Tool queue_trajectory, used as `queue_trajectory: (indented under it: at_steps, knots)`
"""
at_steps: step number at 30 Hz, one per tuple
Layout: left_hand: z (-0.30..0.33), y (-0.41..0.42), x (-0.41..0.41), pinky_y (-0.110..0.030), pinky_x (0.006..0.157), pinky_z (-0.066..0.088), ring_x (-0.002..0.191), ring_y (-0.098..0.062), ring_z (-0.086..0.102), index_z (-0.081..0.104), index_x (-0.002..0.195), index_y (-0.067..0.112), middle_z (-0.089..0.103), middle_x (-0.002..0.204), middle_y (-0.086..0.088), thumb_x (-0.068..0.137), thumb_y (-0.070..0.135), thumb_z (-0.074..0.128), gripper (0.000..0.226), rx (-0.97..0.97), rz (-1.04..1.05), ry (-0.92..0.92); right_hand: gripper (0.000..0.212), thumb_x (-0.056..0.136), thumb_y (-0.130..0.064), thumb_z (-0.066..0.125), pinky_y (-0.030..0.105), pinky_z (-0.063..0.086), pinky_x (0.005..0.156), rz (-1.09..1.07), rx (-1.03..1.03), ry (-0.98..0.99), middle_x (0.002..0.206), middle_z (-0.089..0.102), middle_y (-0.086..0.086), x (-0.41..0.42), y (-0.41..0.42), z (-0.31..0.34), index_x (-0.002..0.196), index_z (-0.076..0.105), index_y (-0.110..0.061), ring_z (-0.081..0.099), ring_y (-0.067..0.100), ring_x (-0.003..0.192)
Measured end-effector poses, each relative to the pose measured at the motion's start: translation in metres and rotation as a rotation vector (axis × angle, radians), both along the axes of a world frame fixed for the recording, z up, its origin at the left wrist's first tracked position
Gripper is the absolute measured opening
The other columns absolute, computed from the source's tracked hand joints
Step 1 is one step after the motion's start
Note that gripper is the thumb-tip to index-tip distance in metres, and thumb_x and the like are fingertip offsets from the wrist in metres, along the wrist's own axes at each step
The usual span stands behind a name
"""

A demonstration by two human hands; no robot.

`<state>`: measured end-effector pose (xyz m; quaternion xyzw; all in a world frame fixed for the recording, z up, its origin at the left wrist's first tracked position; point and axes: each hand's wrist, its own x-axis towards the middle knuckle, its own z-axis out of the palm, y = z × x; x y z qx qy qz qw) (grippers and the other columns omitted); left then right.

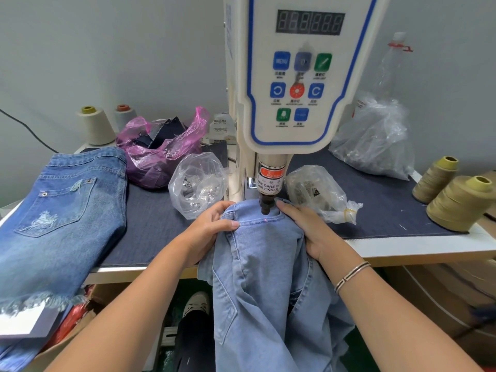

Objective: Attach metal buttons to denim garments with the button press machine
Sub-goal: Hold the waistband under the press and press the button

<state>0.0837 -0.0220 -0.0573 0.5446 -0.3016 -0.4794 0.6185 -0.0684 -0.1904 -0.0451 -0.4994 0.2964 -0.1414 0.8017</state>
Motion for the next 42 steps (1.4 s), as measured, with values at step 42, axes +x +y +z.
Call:
queue_trajectory:
  at_steps: [42]
  knots:
    - [0.026,0.009,-0.008,-0.049,0.112,0.033,0.123,-0.017,0.056,0.066,0.119,0.022,0.064,0.127,0.003,0.081,0.058,0.058,0.052,0.229,-0.239,-0.323,0.032,0.085,-0.034,0.059,0.030,0.053,0.081,0.152,0.091,0.024,0.111,0.070,0.013,-0.047,0.014,0.001,0.100,0.076,-0.012,0.068,0.022,0.101]
